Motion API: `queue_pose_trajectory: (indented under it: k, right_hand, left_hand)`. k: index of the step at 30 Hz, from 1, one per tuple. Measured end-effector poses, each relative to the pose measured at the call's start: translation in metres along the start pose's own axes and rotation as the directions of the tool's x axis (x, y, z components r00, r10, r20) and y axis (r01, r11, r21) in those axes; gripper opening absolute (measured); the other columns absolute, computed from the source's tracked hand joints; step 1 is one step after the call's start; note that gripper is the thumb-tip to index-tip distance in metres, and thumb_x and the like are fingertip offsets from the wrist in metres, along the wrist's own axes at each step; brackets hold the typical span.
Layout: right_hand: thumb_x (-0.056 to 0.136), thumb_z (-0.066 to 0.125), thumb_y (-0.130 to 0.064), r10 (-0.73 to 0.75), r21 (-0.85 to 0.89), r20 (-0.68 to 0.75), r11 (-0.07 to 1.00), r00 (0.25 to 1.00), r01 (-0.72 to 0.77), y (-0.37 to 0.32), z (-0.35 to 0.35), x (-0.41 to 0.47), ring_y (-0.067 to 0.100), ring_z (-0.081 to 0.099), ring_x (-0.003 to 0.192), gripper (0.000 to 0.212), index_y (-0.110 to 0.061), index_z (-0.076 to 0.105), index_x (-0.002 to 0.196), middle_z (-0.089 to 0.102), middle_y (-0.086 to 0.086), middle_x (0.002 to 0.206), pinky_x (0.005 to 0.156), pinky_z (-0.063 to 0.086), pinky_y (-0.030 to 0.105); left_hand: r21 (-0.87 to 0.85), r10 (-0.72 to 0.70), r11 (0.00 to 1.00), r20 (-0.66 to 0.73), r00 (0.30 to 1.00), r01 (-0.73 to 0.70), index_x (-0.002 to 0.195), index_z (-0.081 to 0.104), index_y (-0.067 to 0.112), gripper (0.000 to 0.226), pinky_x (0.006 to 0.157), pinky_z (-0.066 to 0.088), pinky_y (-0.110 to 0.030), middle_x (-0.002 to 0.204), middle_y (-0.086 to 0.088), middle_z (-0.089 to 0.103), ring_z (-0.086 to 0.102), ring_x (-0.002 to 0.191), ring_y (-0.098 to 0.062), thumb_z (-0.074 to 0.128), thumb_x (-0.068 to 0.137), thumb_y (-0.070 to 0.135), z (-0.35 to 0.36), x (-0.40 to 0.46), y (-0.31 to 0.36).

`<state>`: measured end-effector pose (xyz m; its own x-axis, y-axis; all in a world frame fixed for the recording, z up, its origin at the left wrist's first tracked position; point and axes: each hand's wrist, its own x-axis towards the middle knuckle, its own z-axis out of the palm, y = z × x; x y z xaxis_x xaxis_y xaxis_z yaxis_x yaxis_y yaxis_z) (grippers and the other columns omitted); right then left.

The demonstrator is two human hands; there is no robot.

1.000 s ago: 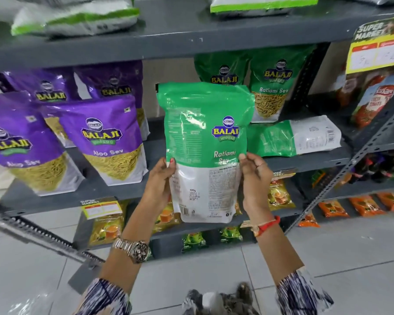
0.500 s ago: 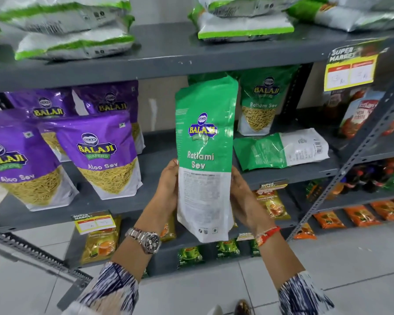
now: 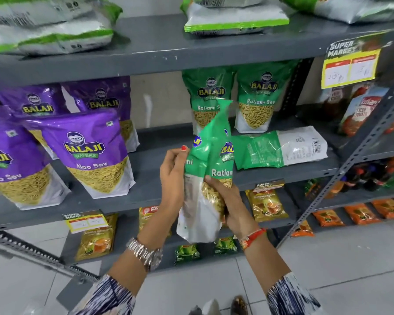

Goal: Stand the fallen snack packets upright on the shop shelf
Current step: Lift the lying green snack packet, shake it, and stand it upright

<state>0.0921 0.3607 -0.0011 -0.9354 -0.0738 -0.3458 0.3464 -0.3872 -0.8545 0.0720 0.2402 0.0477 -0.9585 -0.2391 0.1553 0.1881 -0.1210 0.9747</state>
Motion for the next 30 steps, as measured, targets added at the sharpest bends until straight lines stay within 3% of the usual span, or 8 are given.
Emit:
queue_pose_trajectory:
  k: [3,7,11,15,17,23,26,30]
  right_hand:
    - [0.055,0.084,-0.029,-0.095,-0.010,-0.081,0.995,0.992,0.095,-0.006,0.002,0.002,0.026,0.069,0.091,0.062,-0.016,0.055,0.109,0.070,0.006,0.099,0.088,0.055,0.043]
    - [0.023,0.084,-0.063,-0.119,-0.200,-0.128,0.975,0.985,0.092,-0.008,0.010,0.000,0.022,0.065,0.098,0.098,-0.026,0.051,0.108,0.068,-0.002,0.102,0.092,0.053,0.042]
    - [0.057,0.085,-0.033,-0.182,-0.254,-0.039,0.953,0.983,0.166,-0.014,-0.001,-0.012,0.005,0.061,0.083,0.046,-0.035,0.047,0.083,0.062,-0.019,0.085,0.076,0.049,0.022]
    - [0.025,0.085,-0.055,-0.179,-0.107,0.103,0.976,0.978,0.190,-0.024,-0.022,-0.025,-0.015,0.061,0.071,0.089,-0.024,0.048,0.100,0.065,-0.025,0.086,0.055,0.045,0.002]
    - [0.022,0.087,-0.058,-0.183,-0.063,0.110,0.980,0.977,0.190,-0.023,-0.031,-0.023,-0.011,0.065,0.082,0.101,-0.024,0.051,0.109,0.069,-0.020,0.096,0.060,0.048,0.004]
    - [0.078,0.069,-0.014,-0.222,0.066,0.038,0.974,0.974,0.219,-0.020,-0.028,-0.034,-0.010,0.066,0.079,0.035,-0.029,0.051,0.105,0.066,-0.016,0.094,0.068,0.051,0.010]
    - [0.064,0.081,-0.021,-0.216,0.084,-0.038,0.972,0.976,0.218,-0.012,-0.022,-0.038,0.020,0.063,0.112,0.076,-0.019,0.046,0.131,0.062,0.004,0.126,0.095,0.051,0.037]
    - [0.062,0.078,-0.014,-0.292,0.085,-0.089,0.950,0.952,0.299,-0.001,-0.023,-0.043,0.025,0.071,0.093,0.046,-0.013,0.061,0.105,0.075,0.005,0.095,0.080,0.059,0.037]
  left_hand:
    - [0.154,0.040,0.986,0.201,0.979,-0.072,0.113,0.050,0.011,0.038,0.069,0.050,-0.010,0.096,0.013,0.063,0.062,0.081,0.008,0.066,0.080,0.023,0.002,-0.015,0.005]
    - [0.288,0.136,0.947,0.041,0.990,-0.142,0.115,0.052,0.012,0.036,0.067,0.049,-0.012,0.092,0.013,0.063,0.061,0.077,0.011,0.064,0.082,0.018,0.002,-0.012,-0.005]
    - [0.168,0.152,0.974,-0.001,0.988,-0.150,0.111,0.056,0.012,0.021,0.069,0.049,-0.011,0.097,0.009,0.065,0.063,0.083,0.007,0.049,0.091,0.011,-0.005,-0.008,-0.007]
    - [0.105,0.129,0.986,0.017,0.992,-0.130,0.112,0.053,0.017,0.021,0.072,0.047,-0.009,0.100,0.013,0.062,0.061,0.085,0.010,0.040,0.096,0.012,-0.011,-0.004,-0.004]
    - [0.087,0.131,0.987,0.021,0.991,-0.132,0.118,0.048,0.016,0.025,0.075,0.047,-0.009,0.104,0.015,0.060,0.060,0.089,0.011,0.038,0.096,0.012,-0.012,-0.003,-0.004]
    - [0.083,0.118,0.989,0.057,0.991,-0.122,0.126,0.045,0.009,0.031,0.075,0.048,-0.009,0.107,0.008,0.061,0.061,0.087,0.010,0.035,0.097,0.017,-0.017,-0.003,-0.008]
    - [0.159,0.105,0.980,0.081,0.991,-0.117,0.115,0.051,0.006,0.026,0.068,0.048,-0.007,0.097,0.010,0.062,0.061,0.078,0.012,0.035,0.097,0.018,-0.017,-0.006,-0.009]
    - [0.361,0.172,0.913,0.085,0.981,-0.191,0.104,0.056,-0.001,0.033,0.057,0.040,-0.002,0.084,0.010,0.061,0.059,0.066,0.006,0.032,0.098,0.021,-0.024,-0.014,-0.011]
